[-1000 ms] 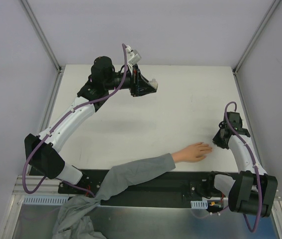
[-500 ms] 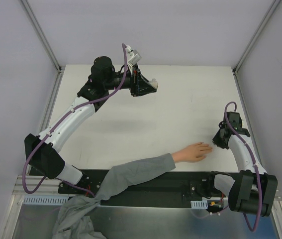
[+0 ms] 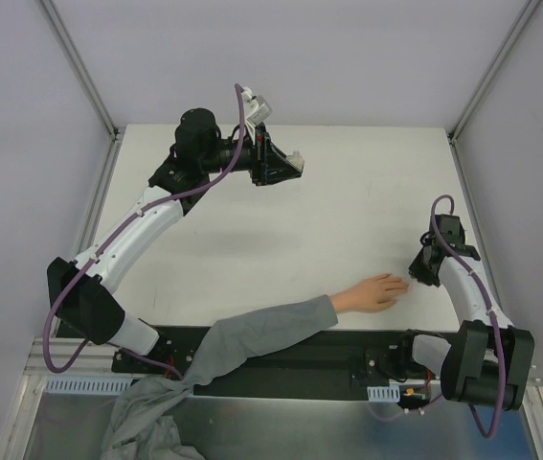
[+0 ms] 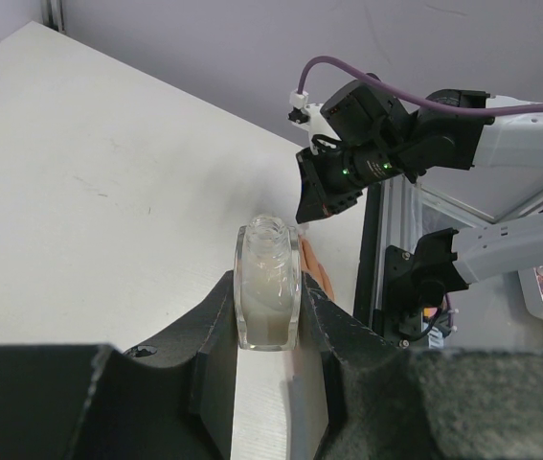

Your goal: Paint the nails

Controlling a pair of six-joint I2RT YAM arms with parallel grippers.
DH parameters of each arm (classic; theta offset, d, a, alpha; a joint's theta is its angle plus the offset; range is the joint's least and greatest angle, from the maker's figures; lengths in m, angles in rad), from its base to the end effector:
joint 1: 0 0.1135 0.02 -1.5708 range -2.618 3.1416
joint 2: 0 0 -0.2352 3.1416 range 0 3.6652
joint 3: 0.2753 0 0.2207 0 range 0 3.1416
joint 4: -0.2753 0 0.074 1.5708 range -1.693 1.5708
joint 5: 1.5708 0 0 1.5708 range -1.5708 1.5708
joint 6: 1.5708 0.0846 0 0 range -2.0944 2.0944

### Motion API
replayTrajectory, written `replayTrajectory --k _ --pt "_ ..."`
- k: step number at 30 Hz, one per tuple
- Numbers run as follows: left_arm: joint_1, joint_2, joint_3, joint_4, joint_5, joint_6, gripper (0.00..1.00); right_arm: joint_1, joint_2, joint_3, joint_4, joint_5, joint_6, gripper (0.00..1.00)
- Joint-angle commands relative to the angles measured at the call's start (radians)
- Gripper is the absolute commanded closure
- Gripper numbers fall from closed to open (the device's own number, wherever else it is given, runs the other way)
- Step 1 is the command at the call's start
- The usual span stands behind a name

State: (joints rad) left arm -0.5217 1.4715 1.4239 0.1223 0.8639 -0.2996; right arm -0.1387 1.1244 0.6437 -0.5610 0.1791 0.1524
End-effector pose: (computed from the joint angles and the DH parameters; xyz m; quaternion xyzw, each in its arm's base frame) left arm 0.2629 -0.2253 0.4070 0.3734 0.5799 -0.5268 0.4967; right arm 0.2098 -0.0445 0.1449 0.1626 0.9478 -0.0845 0.2610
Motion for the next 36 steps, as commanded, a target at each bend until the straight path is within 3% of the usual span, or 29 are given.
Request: replayTrajectory --k 1,36 --pt "0.011 -0.045 -0.003 0.046 0.034 -0.004 1.0 -0.004 0.0 0.005 0.01 0.028 -0.007 1.0" --pt "0.02 -0.034 0.009 0.043 0.034 -0.003 1.0 -0.036 0.057 0.039 0.046 0.046 -0.019 1.0"
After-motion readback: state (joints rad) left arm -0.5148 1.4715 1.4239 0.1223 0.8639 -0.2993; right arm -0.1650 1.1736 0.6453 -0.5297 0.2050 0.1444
